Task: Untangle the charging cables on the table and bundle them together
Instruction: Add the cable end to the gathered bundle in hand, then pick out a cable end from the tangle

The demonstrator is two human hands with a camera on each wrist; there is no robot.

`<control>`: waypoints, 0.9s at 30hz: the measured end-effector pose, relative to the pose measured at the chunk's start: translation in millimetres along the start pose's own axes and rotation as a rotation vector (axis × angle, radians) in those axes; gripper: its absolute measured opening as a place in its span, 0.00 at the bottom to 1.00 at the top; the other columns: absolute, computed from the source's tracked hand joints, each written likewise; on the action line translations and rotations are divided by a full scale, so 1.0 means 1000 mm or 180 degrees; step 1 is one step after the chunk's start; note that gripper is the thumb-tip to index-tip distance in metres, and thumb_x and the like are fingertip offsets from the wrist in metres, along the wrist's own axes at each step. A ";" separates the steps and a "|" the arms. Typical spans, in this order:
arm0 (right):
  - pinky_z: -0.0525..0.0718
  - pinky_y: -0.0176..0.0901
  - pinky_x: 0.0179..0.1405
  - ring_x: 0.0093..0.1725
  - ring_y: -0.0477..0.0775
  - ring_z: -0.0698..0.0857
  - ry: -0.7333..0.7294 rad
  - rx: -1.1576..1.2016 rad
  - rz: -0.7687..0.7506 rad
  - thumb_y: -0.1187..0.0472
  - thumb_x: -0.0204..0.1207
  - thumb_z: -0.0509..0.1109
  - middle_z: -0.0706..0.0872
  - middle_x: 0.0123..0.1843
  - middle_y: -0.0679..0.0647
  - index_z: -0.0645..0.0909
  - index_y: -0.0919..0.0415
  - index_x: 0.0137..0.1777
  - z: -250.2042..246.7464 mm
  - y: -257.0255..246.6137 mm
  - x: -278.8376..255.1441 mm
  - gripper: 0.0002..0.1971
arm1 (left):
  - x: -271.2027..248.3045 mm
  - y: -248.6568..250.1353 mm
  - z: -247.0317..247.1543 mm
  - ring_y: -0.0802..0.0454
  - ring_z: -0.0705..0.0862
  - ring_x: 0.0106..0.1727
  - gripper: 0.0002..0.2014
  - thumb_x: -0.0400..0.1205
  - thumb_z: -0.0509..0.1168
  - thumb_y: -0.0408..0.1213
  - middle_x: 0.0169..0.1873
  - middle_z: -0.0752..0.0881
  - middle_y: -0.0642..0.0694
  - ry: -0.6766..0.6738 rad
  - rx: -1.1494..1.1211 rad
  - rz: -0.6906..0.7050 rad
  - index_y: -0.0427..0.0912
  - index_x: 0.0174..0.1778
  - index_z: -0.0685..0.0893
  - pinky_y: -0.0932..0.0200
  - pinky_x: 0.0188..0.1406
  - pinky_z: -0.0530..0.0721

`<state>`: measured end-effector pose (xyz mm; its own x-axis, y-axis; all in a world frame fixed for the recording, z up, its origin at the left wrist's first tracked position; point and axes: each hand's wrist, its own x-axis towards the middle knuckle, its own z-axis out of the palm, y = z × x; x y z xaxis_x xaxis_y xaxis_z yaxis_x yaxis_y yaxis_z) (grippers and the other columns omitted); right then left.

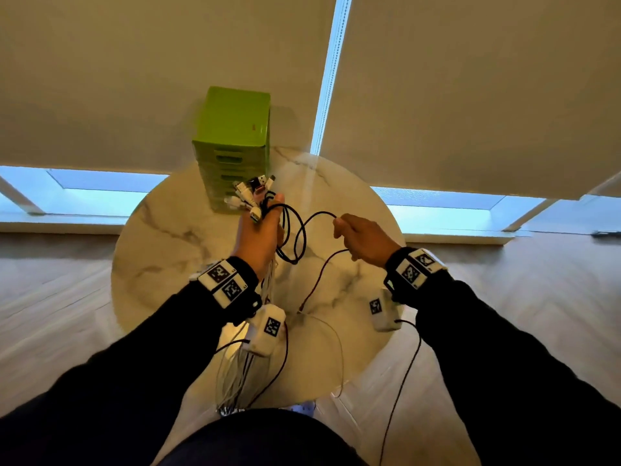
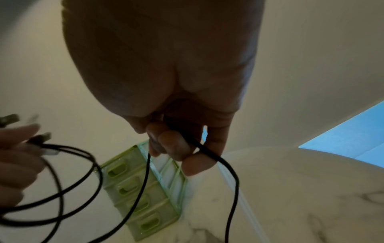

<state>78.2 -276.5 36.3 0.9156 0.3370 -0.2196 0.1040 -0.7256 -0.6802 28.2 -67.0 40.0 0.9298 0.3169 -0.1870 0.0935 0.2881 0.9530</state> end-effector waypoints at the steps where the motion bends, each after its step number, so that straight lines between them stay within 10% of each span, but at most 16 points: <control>1: 0.83 0.48 0.39 0.33 0.53 0.80 -0.0009 -0.0127 -0.0001 0.46 0.90 0.53 0.81 0.35 0.52 0.81 0.58 0.49 -0.002 0.005 -0.006 0.21 | -0.004 -0.002 0.010 0.56 0.63 0.21 0.11 0.88 0.66 0.42 0.20 0.65 0.55 -0.0086 -0.0016 -0.0058 0.51 0.40 0.77 0.57 0.25 0.62; 8: 0.82 0.57 0.52 0.49 0.68 0.84 0.0154 -0.0742 0.0944 0.50 0.90 0.53 0.87 0.53 0.65 0.76 0.54 0.61 -0.030 0.105 -0.073 0.13 | -0.024 -0.016 0.068 0.55 0.63 0.22 0.16 0.87 0.66 0.45 0.21 0.65 0.54 -0.0682 -0.0027 -0.0325 0.50 0.34 0.73 0.59 0.25 0.64; 14: 0.82 0.48 0.48 0.49 0.59 0.86 -0.0083 -0.0611 0.1979 0.60 0.84 0.60 0.87 0.54 0.57 0.75 0.55 0.68 -0.025 0.166 -0.137 0.14 | -0.045 -0.028 0.108 0.56 0.66 0.22 0.15 0.87 0.66 0.47 0.20 0.67 0.54 -0.1069 0.0168 -0.0371 0.49 0.35 0.76 0.60 0.24 0.70; 19: 0.71 0.48 0.75 0.78 0.55 0.70 -0.0153 -0.0228 0.0982 0.61 0.76 0.73 0.68 0.82 0.55 0.63 0.49 0.83 0.001 0.138 -0.149 0.37 | -0.064 -0.045 0.136 0.55 0.65 0.25 0.16 0.87 0.66 0.49 0.23 0.67 0.51 -0.1363 0.0246 -0.0540 0.49 0.35 0.76 0.59 0.25 0.67; 22: 0.72 0.39 0.70 0.70 0.43 0.76 -0.0390 0.0347 0.0494 0.64 0.80 0.72 0.80 0.74 0.51 0.72 0.52 0.79 0.012 0.110 -0.148 0.27 | -0.067 -0.055 0.145 0.54 0.64 0.25 0.15 0.87 0.66 0.50 0.23 0.66 0.51 -0.1521 0.0362 -0.0438 0.52 0.35 0.78 0.56 0.27 0.65; 27: 0.82 0.51 0.60 0.54 0.54 0.85 -0.0047 0.0151 0.0075 0.55 0.87 0.65 0.87 0.56 0.56 0.84 0.62 0.60 0.011 0.099 -0.153 0.12 | -0.063 -0.064 0.154 0.54 0.65 0.25 0.14 0.87 0.66 0.51 0.22 0.67 0.51 -0.1557 0.0462 -0.0426 0.49 0.38 0.79 0.55 0.28 0.68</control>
<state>-55.4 -393.5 -5.1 0.9117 0.3290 -0.2459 0.0635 -0.7044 -0.7069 18.7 -244.2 27.8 0.9606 -0.1830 -0.2094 0.2389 0.1580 0.9581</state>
